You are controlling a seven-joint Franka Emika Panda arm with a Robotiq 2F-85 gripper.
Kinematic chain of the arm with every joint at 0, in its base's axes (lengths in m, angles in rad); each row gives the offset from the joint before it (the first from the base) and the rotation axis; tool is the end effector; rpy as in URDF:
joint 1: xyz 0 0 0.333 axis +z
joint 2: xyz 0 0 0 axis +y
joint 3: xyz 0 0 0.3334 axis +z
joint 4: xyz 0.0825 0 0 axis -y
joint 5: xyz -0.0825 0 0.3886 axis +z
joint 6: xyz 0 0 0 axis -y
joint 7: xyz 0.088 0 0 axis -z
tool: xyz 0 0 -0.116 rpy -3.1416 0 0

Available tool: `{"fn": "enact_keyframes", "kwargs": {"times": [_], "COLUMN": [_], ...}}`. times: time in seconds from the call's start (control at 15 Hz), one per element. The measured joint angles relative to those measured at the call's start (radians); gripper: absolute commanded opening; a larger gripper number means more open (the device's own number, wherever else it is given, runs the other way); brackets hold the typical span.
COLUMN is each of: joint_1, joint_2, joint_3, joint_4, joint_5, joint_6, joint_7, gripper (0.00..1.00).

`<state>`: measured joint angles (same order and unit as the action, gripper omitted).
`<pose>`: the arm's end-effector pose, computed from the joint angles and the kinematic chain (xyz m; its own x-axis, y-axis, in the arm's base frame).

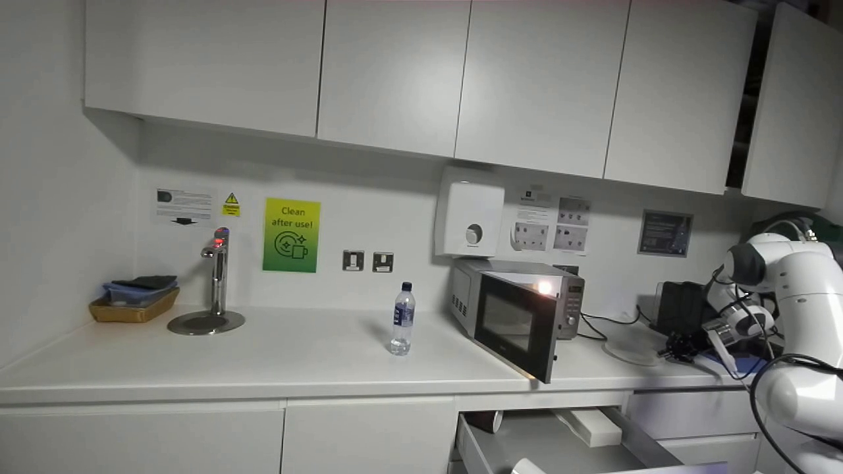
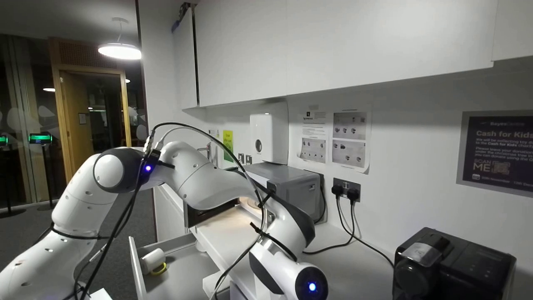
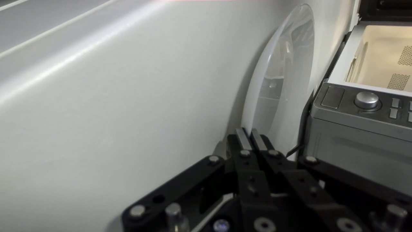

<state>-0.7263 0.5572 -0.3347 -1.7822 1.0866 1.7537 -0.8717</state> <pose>0.3968 -0.4956 0.2557 0.7360 -0.6738 0.0651 -0.3707 -0.4816 -0.7941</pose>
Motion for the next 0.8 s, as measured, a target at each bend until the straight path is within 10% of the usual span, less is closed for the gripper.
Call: {"fn": "enact_keyframes", "kwargs": {"times": [0.8], "joint_1": [-0.023], "joint_2": [0.014], "joint_3": [0.023], "joint_4": [0.013], "joint_5": [0.0], "joint_6": [-0.011], "joint_7": [0.0], "gripper": [0.01]}}
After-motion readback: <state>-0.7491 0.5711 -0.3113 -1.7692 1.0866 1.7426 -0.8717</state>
